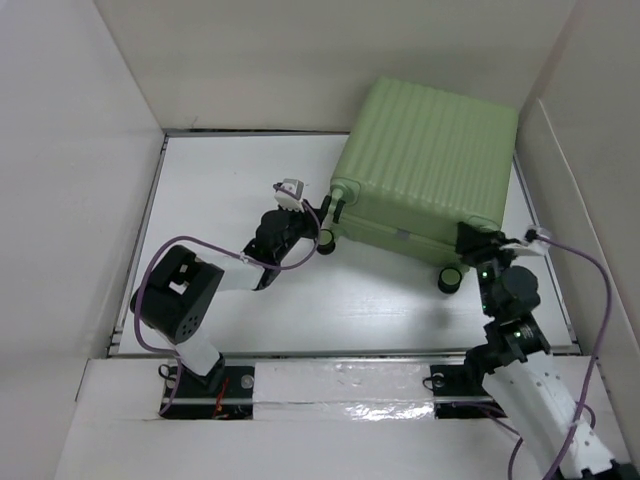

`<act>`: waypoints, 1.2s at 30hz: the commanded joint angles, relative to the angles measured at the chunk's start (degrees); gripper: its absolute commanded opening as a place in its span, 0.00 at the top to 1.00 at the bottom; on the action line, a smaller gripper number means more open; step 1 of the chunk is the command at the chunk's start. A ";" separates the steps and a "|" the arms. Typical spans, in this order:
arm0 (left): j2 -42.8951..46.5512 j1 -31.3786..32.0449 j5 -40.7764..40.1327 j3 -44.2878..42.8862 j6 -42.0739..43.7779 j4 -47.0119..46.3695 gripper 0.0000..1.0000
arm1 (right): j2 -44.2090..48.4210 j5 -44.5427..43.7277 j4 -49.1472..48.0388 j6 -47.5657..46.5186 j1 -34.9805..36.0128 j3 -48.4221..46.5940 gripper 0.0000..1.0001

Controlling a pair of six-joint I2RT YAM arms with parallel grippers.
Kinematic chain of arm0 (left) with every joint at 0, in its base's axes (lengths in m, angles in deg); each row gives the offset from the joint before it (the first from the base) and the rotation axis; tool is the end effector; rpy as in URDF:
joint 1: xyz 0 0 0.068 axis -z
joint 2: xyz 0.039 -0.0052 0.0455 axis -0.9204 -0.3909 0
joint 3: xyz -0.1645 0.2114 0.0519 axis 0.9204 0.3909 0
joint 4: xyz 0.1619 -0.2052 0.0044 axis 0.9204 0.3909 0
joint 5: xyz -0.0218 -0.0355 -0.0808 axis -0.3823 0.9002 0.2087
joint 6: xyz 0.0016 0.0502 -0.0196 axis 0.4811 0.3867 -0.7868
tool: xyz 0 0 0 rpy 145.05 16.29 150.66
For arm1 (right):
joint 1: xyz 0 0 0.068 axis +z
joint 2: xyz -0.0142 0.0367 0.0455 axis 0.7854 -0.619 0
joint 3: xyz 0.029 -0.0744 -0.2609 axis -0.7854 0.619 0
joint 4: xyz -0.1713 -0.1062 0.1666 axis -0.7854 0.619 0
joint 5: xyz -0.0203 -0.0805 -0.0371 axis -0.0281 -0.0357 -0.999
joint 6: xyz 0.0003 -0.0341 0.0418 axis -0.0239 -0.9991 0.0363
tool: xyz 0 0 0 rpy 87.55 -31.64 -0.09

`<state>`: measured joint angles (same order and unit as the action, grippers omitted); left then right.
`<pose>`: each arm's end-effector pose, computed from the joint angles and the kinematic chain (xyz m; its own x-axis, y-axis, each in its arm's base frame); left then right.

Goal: Pack the luggage

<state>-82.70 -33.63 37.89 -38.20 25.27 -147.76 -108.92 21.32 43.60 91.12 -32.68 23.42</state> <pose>0.2760 -0.1829 0.2056 -0.1929 -0.3120 -0.9303 0.5375 0.7596 -0.3662 0.1405 0.0385 0.2669 -0.0151 0.5699 -0.8215 -0.0650 0.8193 0.5696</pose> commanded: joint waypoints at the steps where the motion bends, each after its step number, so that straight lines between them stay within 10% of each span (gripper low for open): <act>1: 2.11 2.31 5.49 -3.38 -0.11 -3.92 1.00 | 7.44 -3.91 16.95 -12.80 -7.28 -3.65 0.61; 19: -4.22 25.61 8.22 -18.68 6.40 3.37 1.00 | -7.49 33.19 23.38 -26.26 -4.84 -23.81 0.04; 30: -4.75 22.09 8.39 -14.64 5.78 2.05 1.00 | 1.35 3.88 33.58 -21.01 1.14 -17.93 0.00; 36: -7.99 19.38 7.16 -17.19 9.03 5.21 1.00 | 2.36 2.42 35.34 -19.76 2.46 -18.71 0.00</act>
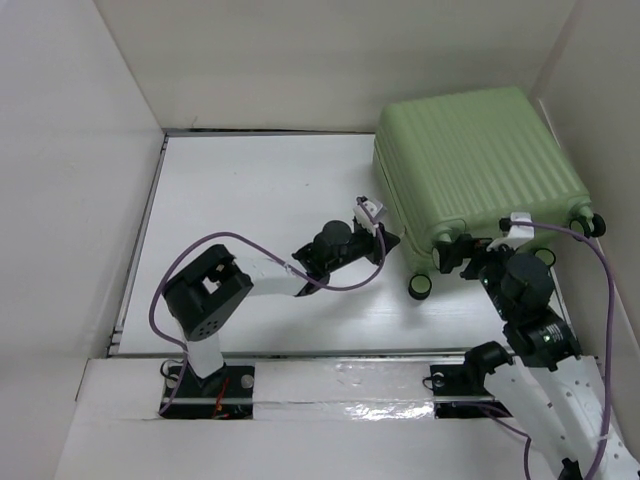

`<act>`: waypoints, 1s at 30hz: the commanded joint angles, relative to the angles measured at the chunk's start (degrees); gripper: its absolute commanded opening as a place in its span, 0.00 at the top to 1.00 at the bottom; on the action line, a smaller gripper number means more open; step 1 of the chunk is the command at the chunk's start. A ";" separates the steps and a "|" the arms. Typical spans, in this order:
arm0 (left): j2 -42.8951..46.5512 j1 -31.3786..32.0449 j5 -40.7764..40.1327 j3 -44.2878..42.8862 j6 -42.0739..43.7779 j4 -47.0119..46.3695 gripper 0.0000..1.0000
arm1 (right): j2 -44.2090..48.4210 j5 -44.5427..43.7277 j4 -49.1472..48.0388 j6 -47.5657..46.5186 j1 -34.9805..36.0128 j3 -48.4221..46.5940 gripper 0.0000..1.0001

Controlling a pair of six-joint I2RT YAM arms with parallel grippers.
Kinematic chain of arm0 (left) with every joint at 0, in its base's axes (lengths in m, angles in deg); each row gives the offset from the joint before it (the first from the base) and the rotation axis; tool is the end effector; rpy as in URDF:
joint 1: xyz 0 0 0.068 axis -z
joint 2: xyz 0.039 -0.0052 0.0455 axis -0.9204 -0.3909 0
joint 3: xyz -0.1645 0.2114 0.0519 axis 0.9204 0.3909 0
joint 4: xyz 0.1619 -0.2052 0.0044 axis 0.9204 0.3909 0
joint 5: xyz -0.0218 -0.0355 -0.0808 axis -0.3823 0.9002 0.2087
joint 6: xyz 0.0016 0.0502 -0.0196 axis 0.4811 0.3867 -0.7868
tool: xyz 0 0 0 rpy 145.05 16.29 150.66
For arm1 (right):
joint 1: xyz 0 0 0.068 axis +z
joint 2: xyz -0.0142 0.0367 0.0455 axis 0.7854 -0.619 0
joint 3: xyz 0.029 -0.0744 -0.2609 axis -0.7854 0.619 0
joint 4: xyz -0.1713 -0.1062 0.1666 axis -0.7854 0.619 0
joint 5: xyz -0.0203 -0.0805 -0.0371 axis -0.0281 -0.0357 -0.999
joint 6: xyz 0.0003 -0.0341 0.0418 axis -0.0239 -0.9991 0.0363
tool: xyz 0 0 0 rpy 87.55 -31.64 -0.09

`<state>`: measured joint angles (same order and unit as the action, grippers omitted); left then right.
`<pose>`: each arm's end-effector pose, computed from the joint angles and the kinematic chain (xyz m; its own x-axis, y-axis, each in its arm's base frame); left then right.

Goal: Pack the luggage

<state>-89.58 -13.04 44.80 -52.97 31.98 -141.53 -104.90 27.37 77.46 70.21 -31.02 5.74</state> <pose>0.2218 -0.3137 0.2314 -0.1977 -0.1580 -0.9674 0.8635 0.4391 -0.2482 0.1033 0.0328 0.3180 -0.2149 0.1637 -0.9628 -0.1524 0.9682 0.1986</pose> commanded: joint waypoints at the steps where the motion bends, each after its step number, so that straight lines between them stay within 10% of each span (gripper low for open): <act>1: -1.73 -2.18 1.21 -2.94 2.59 -0.58 1.00 | -4.72 -2.66 1.48 0.98 1.50 -1.46 0.00; 7: -2.08 -2.72 10.35 -1.54 0.04 -3.48 1.00 | -8.71 -8.37 4.65 2.65 6.60 -3.40 0.00; 10: -3.49 -1.49 13.08 -3.02 0.13 -2.42 0.68 | -11.41 -6.88 3.86 2.22 6.60 -2.96 0.00; 14: -5.16 0.01 14.05 -4.52 -0.40 -2.24 0.60 | -14.85 -8.53 3.42 2.30 6.60 -2.96 0.03; 24: -7.97 2.30 8.96 -8.21 -0.22 -0.13 0.54 | -14.24 -9.43 -0.62 1.16 6.60 -1.38 0.90; 30: -10.60 3.35 2.37 -11.46 0.30 1.44 0.56 | -13.72 -3.02 -2.38 0.37 6.60 -1.02 1.00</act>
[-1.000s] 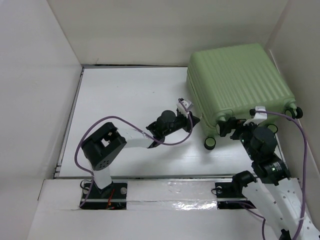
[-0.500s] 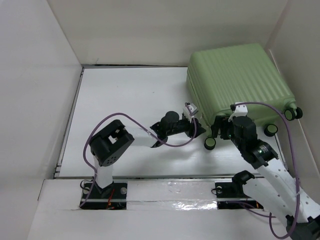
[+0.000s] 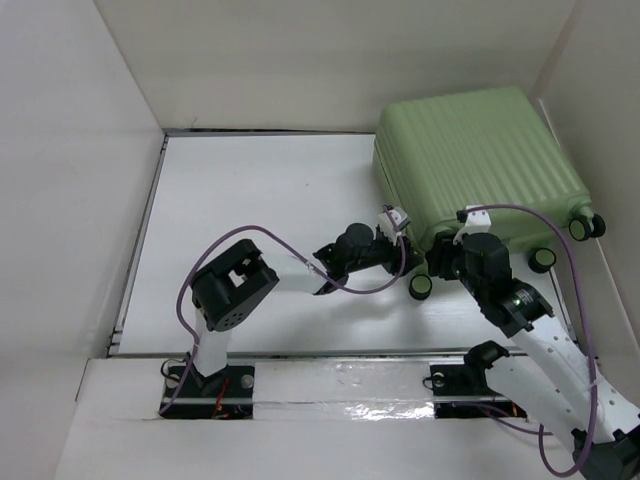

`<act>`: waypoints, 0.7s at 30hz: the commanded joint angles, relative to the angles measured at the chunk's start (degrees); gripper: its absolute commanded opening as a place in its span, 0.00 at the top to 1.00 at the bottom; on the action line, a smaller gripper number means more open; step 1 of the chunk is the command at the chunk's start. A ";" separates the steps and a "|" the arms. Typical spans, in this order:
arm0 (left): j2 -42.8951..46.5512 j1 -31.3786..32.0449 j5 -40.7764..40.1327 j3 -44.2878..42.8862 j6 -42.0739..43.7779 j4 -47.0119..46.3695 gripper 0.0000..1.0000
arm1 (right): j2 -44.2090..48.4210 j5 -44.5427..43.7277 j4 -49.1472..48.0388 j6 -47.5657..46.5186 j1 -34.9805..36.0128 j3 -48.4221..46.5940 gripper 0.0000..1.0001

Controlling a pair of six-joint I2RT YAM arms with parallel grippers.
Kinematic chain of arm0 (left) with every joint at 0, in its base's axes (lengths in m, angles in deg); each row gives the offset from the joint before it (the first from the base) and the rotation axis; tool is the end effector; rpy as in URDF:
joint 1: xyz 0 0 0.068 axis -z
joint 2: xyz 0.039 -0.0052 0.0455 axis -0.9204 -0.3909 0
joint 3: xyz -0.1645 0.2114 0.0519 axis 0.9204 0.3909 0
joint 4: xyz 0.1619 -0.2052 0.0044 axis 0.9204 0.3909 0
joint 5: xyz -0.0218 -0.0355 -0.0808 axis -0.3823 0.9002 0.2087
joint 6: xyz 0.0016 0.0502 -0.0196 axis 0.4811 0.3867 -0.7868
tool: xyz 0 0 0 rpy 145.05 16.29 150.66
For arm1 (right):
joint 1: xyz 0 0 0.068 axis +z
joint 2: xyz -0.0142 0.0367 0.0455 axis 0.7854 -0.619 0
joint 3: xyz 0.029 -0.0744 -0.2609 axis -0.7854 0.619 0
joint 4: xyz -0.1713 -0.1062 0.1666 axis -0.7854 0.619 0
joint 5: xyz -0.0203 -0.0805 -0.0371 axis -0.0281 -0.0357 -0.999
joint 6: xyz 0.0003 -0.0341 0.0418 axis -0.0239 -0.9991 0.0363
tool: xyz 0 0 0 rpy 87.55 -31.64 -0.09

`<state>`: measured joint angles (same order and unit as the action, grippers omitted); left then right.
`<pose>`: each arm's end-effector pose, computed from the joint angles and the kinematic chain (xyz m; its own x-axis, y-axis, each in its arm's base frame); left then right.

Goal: Pack the luggage

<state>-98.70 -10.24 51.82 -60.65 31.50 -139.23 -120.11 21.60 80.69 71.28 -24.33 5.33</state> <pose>0.2223 -0.3565 0.2080 -0.2589 -0.0688 -0.9635 0.9159 0.2994 -0.2675 0.1421 0.0631 0.2850 -0.4731 0.0267 -0.8806 -0.1254 0.9873 0.0973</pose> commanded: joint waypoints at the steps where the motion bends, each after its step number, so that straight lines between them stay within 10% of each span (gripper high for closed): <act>1: -1.84 0.55 -5.26 -4.23 1.05 -0.32 0.57 | 1.58 3.20 -5.79 -0.70 -0.09 -0.52 1.00; 7: -3.34 2.22 -10.01 -6.08 3.16 2.14 0.60 | 2.46 4.35 -6.94 -0.61 -0.09 0.36 1.00; 8: -3.78 2.22 -11.67 -7.04 3.94 2.49 0.82 | 3.07 4.69 -7.02 -0.70 -0.09 0.79 1.00; 14: -4.39 4.59 -20.98 -8.98 7.98 5.91 1.00 | 4.92 4.17 -7.03 -0.44 -0.09 1.50 1.00; 21: -1.32 3.11 -28.03 -4.95 12.12 5.66 1.00 | 7.91 0.48 -5.18 0.09 -0.09 2.03 1.00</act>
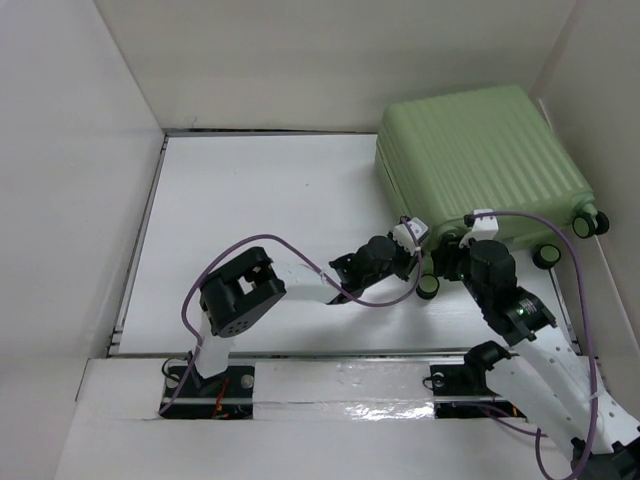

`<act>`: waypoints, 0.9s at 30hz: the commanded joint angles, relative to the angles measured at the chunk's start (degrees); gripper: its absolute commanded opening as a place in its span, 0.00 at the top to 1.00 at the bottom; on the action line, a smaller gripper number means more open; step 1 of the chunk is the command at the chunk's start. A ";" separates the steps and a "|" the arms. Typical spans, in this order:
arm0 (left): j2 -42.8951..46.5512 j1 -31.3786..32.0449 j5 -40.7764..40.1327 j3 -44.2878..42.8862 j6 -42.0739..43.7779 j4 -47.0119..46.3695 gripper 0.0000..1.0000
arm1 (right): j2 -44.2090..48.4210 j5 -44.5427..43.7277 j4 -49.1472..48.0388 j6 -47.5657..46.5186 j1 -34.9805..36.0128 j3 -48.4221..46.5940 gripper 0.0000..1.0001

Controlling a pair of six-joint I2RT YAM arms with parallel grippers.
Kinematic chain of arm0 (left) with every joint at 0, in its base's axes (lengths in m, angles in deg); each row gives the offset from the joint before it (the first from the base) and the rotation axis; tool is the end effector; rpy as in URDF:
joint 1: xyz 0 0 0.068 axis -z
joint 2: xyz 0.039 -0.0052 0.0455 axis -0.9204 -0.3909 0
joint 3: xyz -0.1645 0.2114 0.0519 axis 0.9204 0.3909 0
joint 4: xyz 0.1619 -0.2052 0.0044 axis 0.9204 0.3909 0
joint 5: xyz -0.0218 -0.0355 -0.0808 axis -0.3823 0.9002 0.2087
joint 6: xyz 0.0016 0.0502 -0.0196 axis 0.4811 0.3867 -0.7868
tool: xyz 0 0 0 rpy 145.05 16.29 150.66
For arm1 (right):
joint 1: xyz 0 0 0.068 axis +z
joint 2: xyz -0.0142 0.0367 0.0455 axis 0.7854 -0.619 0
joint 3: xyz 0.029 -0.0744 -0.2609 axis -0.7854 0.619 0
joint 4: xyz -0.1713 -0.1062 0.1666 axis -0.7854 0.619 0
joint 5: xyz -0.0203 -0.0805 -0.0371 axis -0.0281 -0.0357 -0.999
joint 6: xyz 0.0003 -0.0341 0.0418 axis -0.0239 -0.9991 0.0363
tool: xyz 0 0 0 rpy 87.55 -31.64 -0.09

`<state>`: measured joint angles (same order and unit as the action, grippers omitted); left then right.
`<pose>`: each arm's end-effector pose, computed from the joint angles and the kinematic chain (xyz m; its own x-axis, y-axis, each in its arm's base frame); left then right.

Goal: Pack the luggage

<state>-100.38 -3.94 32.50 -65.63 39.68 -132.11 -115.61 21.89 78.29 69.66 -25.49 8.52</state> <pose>0.1999 -0.3881 0.2097 -0.1429 0.0087 -0.9897 0.8471 0.5183 -0.1177 0.1338 0.0557 0.2802 -0.4183 0.0338 -0.9077 -0.1279 0.9872 0.0957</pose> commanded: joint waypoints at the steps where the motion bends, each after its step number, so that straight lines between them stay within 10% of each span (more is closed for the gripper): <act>1: 1.32 -3.98 -8.97 1.61 3.95 -1.73 1.00 | 4.72 0.20 -2.77 1.71 1.07 -0.99 1.00; 17: 2.03 -19.01 -1.60 2.06 0.89 -3.40 1.00 | 2.72 13.80 -6.45 -2.16 3.00 -0.73 1.00; 21: 8.34 -23.22 0.77 10.04 -9.91 -6.38 0.42 | -4.04 12.86 -11.99 -2.08 11.76 -2.04 1.00; 27: 30.04 -32.10 -6.06 25.87 -27.24 -4.20 0.23 | -20.30 12.32 -21.92 -2.34 23.47 -9.85 1.00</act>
<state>-82.48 -35.88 32.17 -43.16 22.74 -134.12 -128.90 18.74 71.82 71.91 -10.13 4.69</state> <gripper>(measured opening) 0.764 0.584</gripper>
